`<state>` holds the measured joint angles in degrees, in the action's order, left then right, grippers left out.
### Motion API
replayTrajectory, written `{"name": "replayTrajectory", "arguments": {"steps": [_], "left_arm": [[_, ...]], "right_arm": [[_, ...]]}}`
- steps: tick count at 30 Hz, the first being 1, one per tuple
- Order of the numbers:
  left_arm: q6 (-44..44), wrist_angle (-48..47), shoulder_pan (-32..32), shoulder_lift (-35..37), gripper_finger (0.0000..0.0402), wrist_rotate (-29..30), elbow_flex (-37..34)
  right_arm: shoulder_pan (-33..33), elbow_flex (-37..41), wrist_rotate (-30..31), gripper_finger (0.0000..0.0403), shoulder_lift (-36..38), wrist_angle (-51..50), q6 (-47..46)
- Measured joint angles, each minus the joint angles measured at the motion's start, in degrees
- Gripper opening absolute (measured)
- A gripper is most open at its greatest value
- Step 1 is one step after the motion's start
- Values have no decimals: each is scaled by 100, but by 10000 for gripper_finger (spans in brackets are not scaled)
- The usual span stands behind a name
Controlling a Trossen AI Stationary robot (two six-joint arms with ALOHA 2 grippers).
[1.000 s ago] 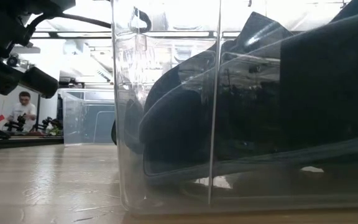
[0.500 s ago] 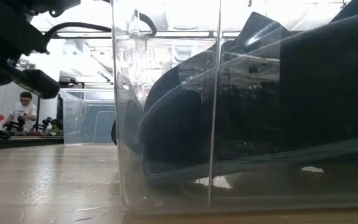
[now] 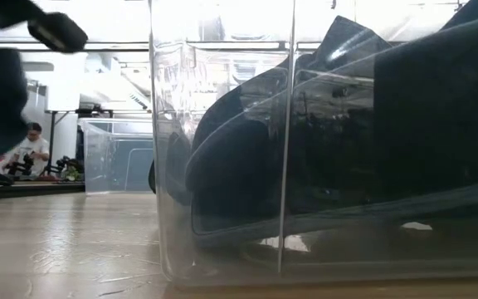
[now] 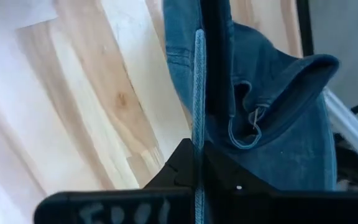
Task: Pick & Place hat
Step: Put the blue cap into the bottom transparent bin
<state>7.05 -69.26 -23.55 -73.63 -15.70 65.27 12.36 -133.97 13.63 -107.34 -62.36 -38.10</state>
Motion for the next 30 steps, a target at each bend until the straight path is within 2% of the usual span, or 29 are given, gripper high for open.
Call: {"name": "replayTrajectory", "arguments": {"steps": [4, 9, 14, 18, 24, 30], "left_arm": [[554, -416, 0, 279, 6, 24, 369], [1494, -473, 0, 648, 6, 45, 982], [2248, -355, 0, 973, 6, 595, 1652], [2678, 521, 44, 1157, 6, 1139, 1926], [2880, 2349, 172, 1084, 6, 1884, 1830], [3057, 2833, 315, 517, 6, 2487, 1788]], "right_arm": [[0, 0, 0, 210, 78, -116, 100], [-7, 0, 6, 210, 231, -198, 189], [2, -2, 24, 210, 464, -426, 192], [2, -2, 146, 210, 657, -521, 211], [4, -2, 270, 210, 921, -517, 297], [50, -2, 304, 210, 1139, -515, 325]]}}
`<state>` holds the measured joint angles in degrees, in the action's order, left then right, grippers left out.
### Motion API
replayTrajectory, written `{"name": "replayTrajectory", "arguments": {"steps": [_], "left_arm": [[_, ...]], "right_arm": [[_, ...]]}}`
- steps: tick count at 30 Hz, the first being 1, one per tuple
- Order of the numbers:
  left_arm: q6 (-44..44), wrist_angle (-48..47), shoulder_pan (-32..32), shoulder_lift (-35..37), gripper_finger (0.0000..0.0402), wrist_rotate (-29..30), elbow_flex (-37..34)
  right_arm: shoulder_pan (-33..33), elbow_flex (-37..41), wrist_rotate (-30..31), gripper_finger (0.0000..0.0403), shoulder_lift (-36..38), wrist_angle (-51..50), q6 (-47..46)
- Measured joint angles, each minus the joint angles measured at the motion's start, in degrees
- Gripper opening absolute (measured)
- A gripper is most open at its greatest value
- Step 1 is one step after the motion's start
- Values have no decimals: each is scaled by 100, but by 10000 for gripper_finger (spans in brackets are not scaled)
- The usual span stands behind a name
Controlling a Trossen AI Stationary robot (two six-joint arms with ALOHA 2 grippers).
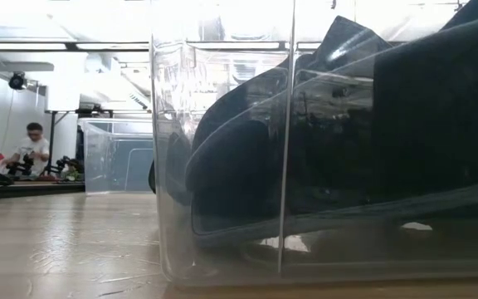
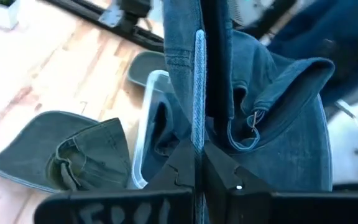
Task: Pick & Place hat
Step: Put the blue cap into the bottom transparent bin
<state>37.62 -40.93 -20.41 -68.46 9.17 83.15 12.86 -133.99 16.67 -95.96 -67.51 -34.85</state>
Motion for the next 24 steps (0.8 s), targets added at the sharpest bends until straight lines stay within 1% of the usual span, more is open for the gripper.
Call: {"name": "replayTrajectory", "arguments": {"steps": [3, 7, 10, 14, 19, 24], "left_arm": [[192, 225, 55, -404, 6, 24, 0], [212, 531, 55, -1020, 7, 8, -2], [84, 750, 55, -1474, 10, -196, -2], [-101, 979, 87, -2004, 6, -233, -4], [-45, 1439, 169, -2486, 6, -310, -4], [-113, 1478, 166, -2833, 8, -375, -4]], "right_arm": [[43, 0, 0, 210, 55, 0, 40], [88, 0, 0, 210, 85, -4, 160], [115, -1, 0, 210, 87, -14, 216], [116, 0, -4, 210, 87, -189, 288], [116, 0, -4, 210, 87, -456, 275], [125, 0, -4, 210, 87, -568, 248]]}}
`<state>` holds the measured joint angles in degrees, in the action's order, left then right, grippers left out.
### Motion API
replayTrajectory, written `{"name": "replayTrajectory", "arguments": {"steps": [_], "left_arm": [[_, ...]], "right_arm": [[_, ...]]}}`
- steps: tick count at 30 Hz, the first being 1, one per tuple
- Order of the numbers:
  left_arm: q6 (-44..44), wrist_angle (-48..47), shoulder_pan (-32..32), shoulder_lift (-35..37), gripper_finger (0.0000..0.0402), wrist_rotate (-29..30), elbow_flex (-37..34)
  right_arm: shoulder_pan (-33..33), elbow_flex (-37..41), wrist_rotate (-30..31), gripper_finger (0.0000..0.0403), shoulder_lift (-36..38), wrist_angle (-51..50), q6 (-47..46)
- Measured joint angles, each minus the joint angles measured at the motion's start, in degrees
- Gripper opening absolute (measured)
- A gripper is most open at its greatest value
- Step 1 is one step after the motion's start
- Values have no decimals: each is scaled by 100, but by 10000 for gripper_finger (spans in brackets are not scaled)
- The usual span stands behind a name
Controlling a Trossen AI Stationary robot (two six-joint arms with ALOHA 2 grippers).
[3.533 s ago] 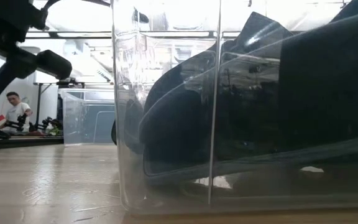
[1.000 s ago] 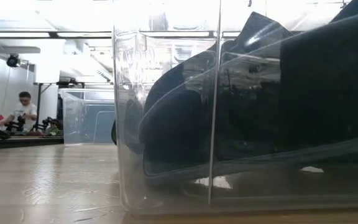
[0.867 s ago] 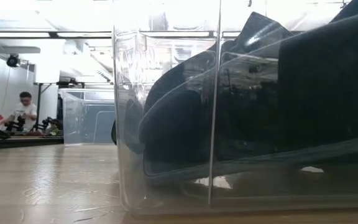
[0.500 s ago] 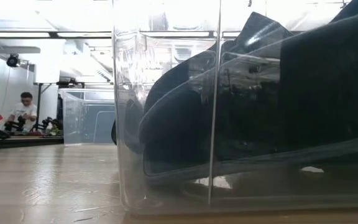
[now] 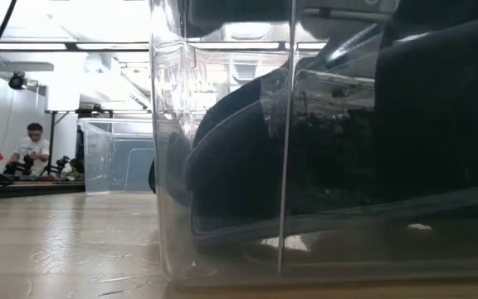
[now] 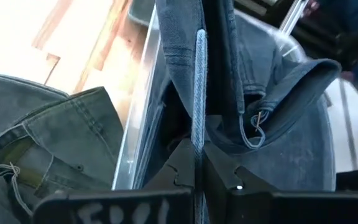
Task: Pick & Place hat
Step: Put the blue cap into the bottom transparent bin
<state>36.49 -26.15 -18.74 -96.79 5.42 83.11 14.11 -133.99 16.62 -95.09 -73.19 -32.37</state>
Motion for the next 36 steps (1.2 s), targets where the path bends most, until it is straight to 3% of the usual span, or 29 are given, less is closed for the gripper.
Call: {"name": "replayTrajectory", "arguments": {"steps": [15, 24, 36], "left_arm": [[-714, 169, 39, -464, 11, 18, 0], [-539, 172, 50, -416, 15, 69, 26], [-267, 168, 50, -350, 135, -104, 59]], "right_arm": [[2, 0, -4, 210, 0, -39, 166], [2, 0, -4, 210, 0, -44, 279], [0, 0, 0, 210, 0, -44, 307]]}}
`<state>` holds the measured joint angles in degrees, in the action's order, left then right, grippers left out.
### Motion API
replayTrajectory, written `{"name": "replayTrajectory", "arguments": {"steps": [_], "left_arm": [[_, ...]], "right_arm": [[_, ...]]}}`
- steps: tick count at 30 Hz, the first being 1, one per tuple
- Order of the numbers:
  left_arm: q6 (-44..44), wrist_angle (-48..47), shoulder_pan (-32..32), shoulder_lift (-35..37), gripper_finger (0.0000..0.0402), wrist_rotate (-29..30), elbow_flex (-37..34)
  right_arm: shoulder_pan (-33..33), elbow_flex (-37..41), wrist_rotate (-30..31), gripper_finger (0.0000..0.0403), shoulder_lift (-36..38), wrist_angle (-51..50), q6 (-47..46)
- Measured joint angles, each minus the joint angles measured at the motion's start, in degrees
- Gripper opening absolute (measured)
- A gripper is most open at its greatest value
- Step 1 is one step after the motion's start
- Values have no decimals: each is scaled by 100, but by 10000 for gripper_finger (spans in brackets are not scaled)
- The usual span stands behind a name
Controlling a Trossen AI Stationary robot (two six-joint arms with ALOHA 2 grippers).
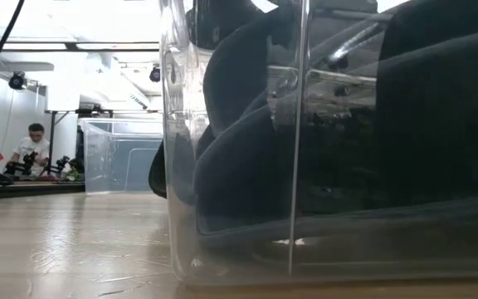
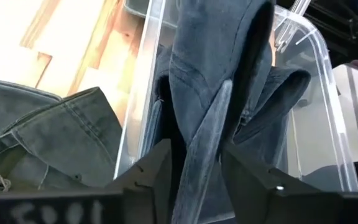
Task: Pick & Place hat
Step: Put the blue cap into the bottom transparent bin, then put the top black cap into the top transparent bin
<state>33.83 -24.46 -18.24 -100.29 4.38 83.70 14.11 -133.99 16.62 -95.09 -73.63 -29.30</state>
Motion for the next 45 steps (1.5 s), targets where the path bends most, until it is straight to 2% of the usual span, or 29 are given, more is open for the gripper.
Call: {"name": "replayTrajectory", "arguments": {"steps": [3, 8, 13, 22, 28, 34, 41, 45], "left_arm": [[-24, -7, 0, 122, 153, 98, -7], [15, 21, 103, 558, 157, 302, 31], [225, -153, 250, 991, 158, 831, 31], [1071, -1311, 532, 1529, 158, 1108, 28], [1915, -2531, 732, 1685, 158, 1887, -13], [2916, -2940, 1129, 1698, 158, 1721, -222], [3352, -2788, 1612, 1692, 158, 1210, -885], [3439, -2403, 1942, 1683, 158, 685, -1380]], "right_arm": [[0, 0, -1, 210, -2, 0, -1], [2, 0, -15, 210, -2, -9, -16], [2, 0, -15, 210, -2, -18, 4], [137, 2, -13, 210, 54, -332, 103], [187, 2, -11, 210, 70, -439, 285], [190, 2, -13, 210, 72, -589, 471], [190, 9, -11, 210, 70, -927, 705], [190, 15, -10, 210, 70, -927, 748]]}}
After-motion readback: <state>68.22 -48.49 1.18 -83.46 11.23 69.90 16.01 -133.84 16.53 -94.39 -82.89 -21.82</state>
